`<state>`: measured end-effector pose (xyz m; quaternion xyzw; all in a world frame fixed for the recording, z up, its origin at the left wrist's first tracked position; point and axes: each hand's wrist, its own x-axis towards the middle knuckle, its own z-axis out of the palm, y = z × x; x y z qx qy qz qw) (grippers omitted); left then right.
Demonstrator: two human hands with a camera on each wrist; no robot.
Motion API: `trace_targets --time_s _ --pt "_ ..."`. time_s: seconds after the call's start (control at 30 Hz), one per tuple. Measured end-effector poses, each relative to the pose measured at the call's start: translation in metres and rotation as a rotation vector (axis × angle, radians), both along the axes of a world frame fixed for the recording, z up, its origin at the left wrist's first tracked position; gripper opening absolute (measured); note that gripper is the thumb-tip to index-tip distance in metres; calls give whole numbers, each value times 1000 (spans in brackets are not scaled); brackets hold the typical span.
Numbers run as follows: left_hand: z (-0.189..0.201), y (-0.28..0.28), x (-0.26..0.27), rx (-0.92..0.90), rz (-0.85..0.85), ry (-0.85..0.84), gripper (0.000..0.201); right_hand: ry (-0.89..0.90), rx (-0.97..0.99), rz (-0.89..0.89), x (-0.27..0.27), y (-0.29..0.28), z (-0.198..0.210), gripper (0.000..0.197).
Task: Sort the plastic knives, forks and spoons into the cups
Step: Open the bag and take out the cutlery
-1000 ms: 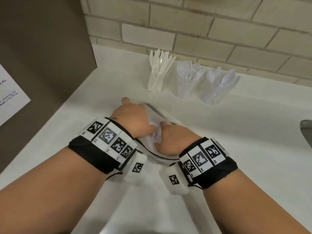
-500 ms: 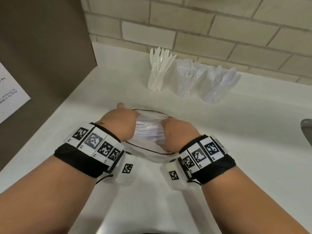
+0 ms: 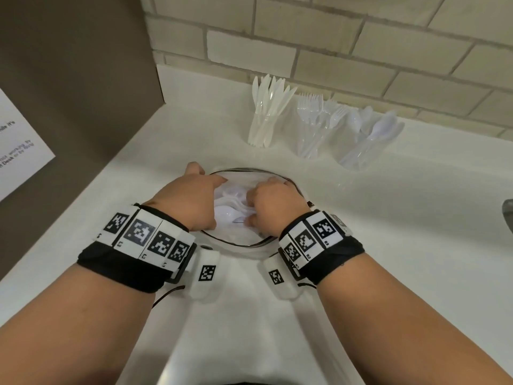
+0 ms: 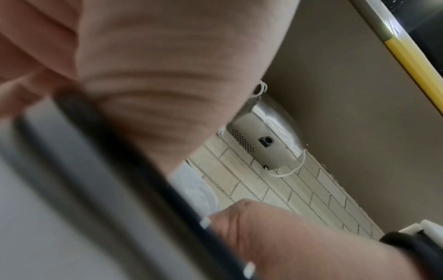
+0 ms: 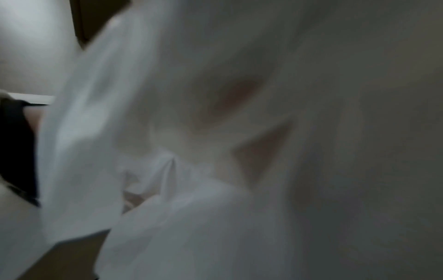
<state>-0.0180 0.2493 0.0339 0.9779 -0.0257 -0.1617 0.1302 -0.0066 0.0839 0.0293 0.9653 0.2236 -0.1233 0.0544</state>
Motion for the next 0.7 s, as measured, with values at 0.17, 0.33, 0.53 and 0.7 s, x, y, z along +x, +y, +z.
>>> trace_targets --time_s 0.17,0.33,0.53,0.7 --pt "-6 -6 0 -20 -72 19 85 60 100 -31 -6 3 -4 35" --pt "-7 0 2 -39 -24 25 85 72 141 -49 -3 2 -10 24" --pt "-13 0 1 -67 -85 54 87 113 178 -57 -10 6 -14 46" --pt "-12 10 3 -34 -52 92 87 41 246 -62 -1 -6 -3 22"
